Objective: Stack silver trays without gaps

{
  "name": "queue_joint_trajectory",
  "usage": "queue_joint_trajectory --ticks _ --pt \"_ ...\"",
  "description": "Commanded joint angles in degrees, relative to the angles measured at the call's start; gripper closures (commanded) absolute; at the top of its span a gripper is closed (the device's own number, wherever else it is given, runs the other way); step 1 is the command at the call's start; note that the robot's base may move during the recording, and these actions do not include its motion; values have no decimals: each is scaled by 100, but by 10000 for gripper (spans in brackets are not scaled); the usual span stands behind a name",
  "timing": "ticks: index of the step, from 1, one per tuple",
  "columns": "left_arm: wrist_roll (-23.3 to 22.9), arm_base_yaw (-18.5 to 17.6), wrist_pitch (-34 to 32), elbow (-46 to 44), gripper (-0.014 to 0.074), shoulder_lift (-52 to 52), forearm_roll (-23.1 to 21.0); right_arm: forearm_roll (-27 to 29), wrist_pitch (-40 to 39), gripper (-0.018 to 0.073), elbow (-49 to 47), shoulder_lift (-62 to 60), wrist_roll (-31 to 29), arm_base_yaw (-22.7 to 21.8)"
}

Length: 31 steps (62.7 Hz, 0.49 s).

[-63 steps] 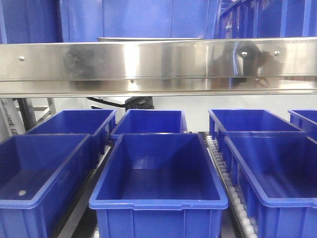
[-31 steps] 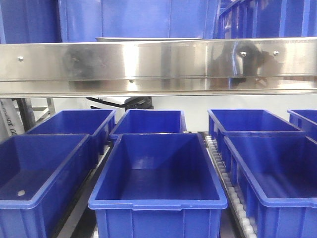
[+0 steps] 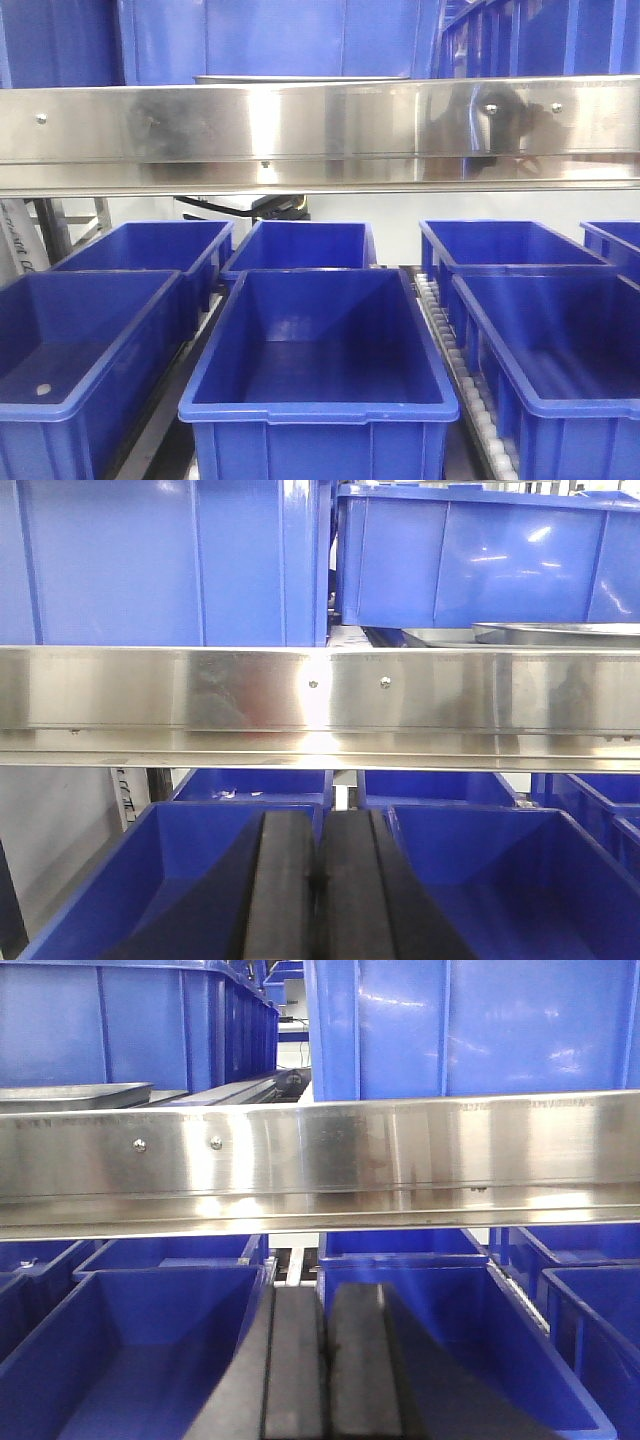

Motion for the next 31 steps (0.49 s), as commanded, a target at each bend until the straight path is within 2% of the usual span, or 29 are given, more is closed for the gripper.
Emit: queue_joint_trajectory --ticks 1,31 --pt "-1 -34 -110 -7 592 -32 -41 -1 -135 638 -4 -48 -14 12" --pt "-1 -34 -135 -7 592 -32 -41 -1 -135 638 -4 -48 -14 12"
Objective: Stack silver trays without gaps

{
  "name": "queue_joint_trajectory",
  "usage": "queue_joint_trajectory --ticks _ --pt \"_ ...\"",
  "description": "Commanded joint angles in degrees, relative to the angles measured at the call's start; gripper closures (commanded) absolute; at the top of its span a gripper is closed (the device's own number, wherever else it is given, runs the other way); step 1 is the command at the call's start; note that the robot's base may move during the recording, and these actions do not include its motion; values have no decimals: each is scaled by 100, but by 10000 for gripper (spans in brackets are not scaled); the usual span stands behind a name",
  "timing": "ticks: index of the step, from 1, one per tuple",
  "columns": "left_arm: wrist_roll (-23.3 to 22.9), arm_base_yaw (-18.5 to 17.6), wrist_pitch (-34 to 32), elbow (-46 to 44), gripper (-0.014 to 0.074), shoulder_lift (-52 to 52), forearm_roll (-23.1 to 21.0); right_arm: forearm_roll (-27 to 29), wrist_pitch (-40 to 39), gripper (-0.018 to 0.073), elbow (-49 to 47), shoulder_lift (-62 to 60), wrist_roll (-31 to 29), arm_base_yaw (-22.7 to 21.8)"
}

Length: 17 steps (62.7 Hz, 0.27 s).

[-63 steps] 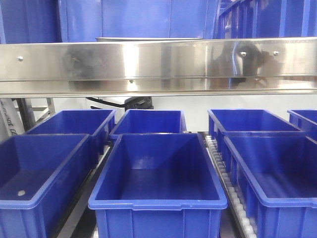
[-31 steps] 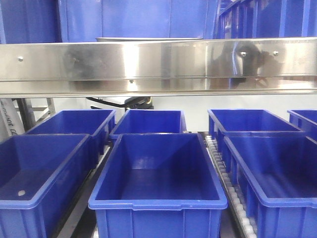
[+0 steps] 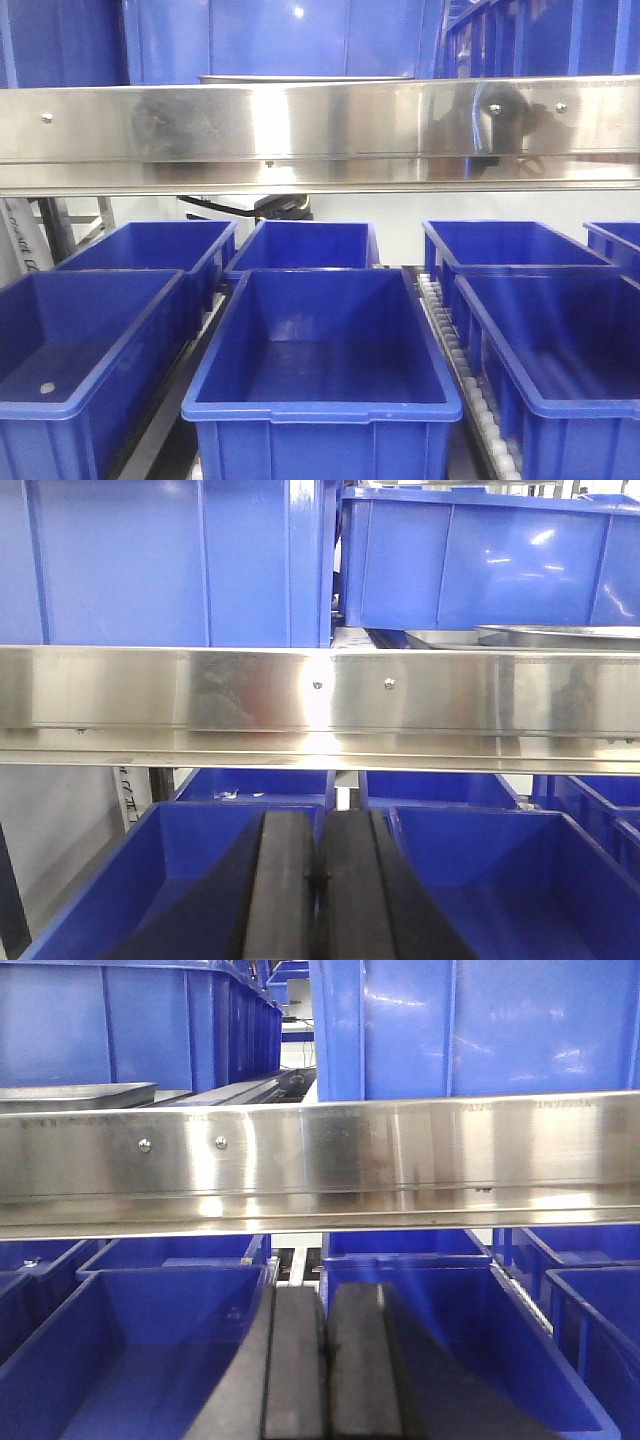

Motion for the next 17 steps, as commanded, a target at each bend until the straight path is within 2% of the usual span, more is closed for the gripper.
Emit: queue_joint_trajectory --ticks 1,17 --pt "-1 -34 -116 -7 592 -32 -30 -1 -135 638 -4 -48 -14 12" --pt "-1 -34 -116 -7 592 -32 -30 -1 -135 638 -4 -48 -14 12"
